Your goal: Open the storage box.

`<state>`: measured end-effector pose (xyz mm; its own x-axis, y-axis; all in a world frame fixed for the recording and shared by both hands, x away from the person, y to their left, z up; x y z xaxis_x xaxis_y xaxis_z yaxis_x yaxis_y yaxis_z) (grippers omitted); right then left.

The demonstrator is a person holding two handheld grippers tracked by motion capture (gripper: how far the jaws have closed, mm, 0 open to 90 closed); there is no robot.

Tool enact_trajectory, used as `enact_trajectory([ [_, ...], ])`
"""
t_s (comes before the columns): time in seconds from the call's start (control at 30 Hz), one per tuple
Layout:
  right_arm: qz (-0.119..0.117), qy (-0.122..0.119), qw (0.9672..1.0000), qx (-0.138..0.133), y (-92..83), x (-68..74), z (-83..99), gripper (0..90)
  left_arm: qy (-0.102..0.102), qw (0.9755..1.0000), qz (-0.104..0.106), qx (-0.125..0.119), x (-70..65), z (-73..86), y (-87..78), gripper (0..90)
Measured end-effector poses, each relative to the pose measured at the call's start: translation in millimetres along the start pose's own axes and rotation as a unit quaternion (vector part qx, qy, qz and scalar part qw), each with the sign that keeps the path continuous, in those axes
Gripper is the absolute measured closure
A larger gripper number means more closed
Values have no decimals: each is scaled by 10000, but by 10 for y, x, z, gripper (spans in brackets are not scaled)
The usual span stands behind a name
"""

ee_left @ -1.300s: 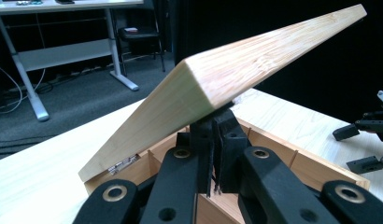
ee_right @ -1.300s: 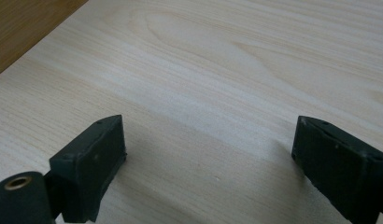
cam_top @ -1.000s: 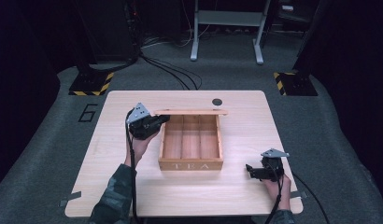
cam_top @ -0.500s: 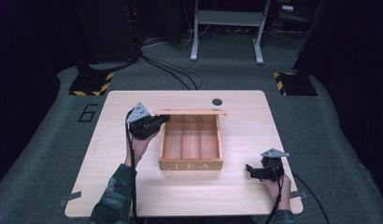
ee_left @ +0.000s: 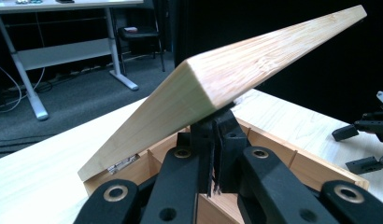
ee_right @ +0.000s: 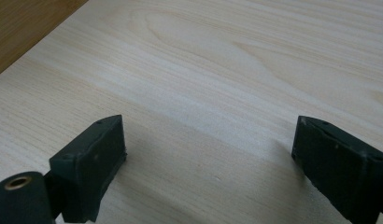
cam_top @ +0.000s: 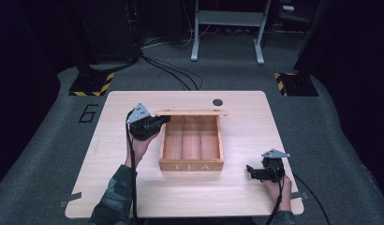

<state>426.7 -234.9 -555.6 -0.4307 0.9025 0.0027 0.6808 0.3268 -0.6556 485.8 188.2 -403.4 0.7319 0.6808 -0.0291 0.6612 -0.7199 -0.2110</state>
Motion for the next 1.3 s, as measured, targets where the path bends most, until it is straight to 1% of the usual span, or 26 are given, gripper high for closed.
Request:
enact_trajectory([
  [1.13,-2,-2,10000,2,0,0,0,92,0,10000,27,15,-6,0,4,878],
  [1.3,-1,5,10000,2,0,1,0,93,38,10000,26,40,-3,-1,1,878],
])
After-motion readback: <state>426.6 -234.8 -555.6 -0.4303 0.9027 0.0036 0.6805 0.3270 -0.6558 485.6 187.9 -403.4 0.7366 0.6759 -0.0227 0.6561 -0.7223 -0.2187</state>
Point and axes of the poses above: each handheld gripper's, and its own axes: y roughly forward along the jaws, z roughly out of its underside, x roughly to its left, the point moved 4 cm from there along y, roughly forward along the jaws, and after that the axes turned 2 degrees about -x, right-handed, at the moved point
